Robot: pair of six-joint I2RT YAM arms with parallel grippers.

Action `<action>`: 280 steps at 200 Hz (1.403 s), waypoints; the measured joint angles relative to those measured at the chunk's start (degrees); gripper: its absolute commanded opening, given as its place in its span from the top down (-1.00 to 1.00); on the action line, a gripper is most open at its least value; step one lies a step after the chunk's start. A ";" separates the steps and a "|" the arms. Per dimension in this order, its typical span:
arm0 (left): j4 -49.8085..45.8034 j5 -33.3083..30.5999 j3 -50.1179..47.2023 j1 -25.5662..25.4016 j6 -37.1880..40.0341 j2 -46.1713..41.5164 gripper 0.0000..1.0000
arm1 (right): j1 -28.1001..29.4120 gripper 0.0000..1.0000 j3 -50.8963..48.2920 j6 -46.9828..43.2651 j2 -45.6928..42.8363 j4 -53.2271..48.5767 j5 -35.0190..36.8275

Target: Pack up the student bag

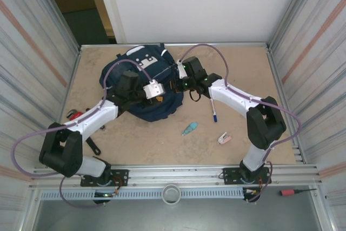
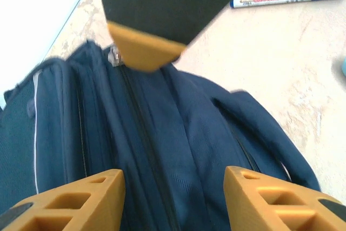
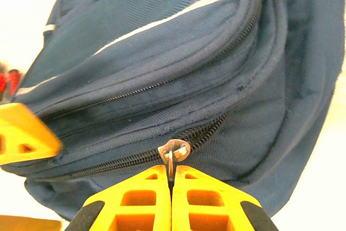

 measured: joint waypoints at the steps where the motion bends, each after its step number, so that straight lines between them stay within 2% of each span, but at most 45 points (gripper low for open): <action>1: 0.00 -0.13 0.20 -0.11 0.02 0.20 0.01 | 0.02 1.00 0.00 0.04 -0.07 0.00 -0.07; 13: 0.00 -1.05 1.53 -0.48 0.20 1.70 0.09 | 0.50 1.00 -0.13 0.57 -0.48 -0.02 -0.61; 22: 0.00 -1.57 2.21 -0.46 0.31 2.62 0.23 | 0.81 1.00 -0.22 0.83 -0.68 -0.02 -0.66; 56: -0.09 -1.77 2.73 0.09 1.27 3.45 1.00 | 0.96 1.00 -1.70 1.01 -1.11 0.35 -0.85; 86: 0.81 6.14 0.20 3.98 1.90 1.49 1.00 | 0.39 1.00 -3.93 0.72 -1.99 0.42 -1.97; 133: 1.55 27.89 -6.03 14.69 1.01 -5.20 1.00 | -5.57 1.00 -4.24 -0.37 -1.90 -1.44 -7.72; 162: 2.67 36.74 -7.89 20.20 0.33 -6.14 1.00 | -7.39 1.00 -0.20 -0.31 0.92 -4.68 -10.88; 182: 3.96 38.99 -8.98 22.08 -0.22 -6.34 1.00 | -8.37 1.00 5.42 0.02 5.95 -7.21 -11.34; 216: 4.50 39.89 -9.33 22.38 -0.50 -6.34 1.00 | -10.58 1.00 12.24 1.99 13.88 -9.53 -11.69; 280: 5.03 40.33 -9.73 22.45 -0.74 -6.34 1.00 | -12.17 1.00 12.70 2.45 15.15 -8.72 -15.67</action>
